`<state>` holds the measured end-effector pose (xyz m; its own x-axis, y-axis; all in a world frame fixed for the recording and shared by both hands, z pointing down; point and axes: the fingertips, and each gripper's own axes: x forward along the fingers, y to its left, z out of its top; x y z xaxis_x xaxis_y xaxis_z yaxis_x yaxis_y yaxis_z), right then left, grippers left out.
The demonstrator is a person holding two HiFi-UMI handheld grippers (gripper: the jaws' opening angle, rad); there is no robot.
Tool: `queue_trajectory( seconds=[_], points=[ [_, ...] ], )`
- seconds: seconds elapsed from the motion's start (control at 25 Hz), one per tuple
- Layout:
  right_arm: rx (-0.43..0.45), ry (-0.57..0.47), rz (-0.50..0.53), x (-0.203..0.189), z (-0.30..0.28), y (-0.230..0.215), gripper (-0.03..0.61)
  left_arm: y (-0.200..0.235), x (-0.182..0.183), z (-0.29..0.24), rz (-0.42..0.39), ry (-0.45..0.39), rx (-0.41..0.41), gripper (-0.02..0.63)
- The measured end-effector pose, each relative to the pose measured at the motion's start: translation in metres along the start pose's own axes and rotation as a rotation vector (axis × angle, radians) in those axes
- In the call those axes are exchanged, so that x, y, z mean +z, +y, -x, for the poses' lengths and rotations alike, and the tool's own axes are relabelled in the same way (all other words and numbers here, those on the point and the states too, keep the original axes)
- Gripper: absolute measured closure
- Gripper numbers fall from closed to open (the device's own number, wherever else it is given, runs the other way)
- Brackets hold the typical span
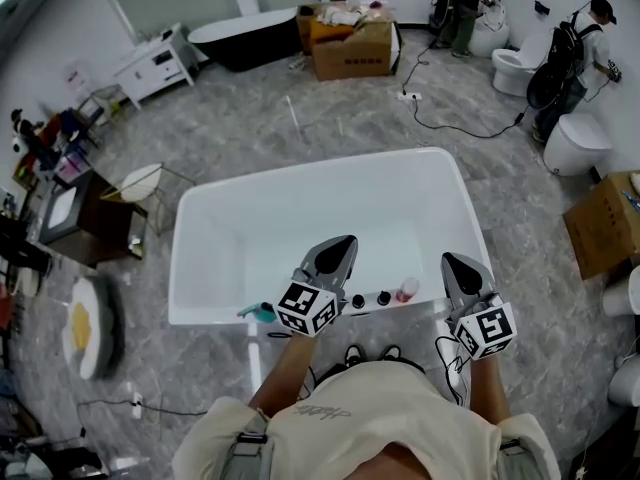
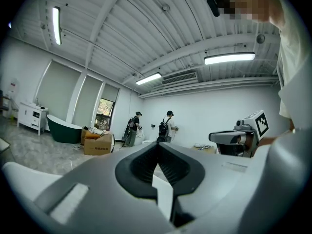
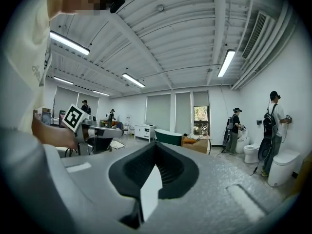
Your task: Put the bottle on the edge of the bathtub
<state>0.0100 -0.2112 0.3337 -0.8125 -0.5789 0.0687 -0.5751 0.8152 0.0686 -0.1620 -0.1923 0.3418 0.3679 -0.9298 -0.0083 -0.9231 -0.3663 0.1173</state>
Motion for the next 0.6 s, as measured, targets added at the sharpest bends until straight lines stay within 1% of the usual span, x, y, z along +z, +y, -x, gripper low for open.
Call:
queue_trajectory(
  seconds=[0.12, 0.28, 0.44, 0.6],
  points=[
    [-0.009, 0.004, 0.006, 0.000, -0.001, -0.004, 0.577, 0.004, 0.007, -0.005, -0.005, -0.019, 0.005, 0.603],
    [-0.016, -0.003, -0.001, -0.001, 0.001, -0.009, 0.577, -0.007, 0.010, -0.010, -0.010, -0.026, -0.031, 0.603],
    [-0.016, -0.011, -0.023, -0.003, -0.003, -0.007, 0.577, -0.005, 0.006, -0.013, -0.020, 0.012, -0.040, 0.603],
    [0.012, -0.013, -0.030, -0.007, -0.011, -0.011, 0.577, 0.000, 0.000, -0.020, -0.024, 0.032, -0.022, 0.603]
  ],
)
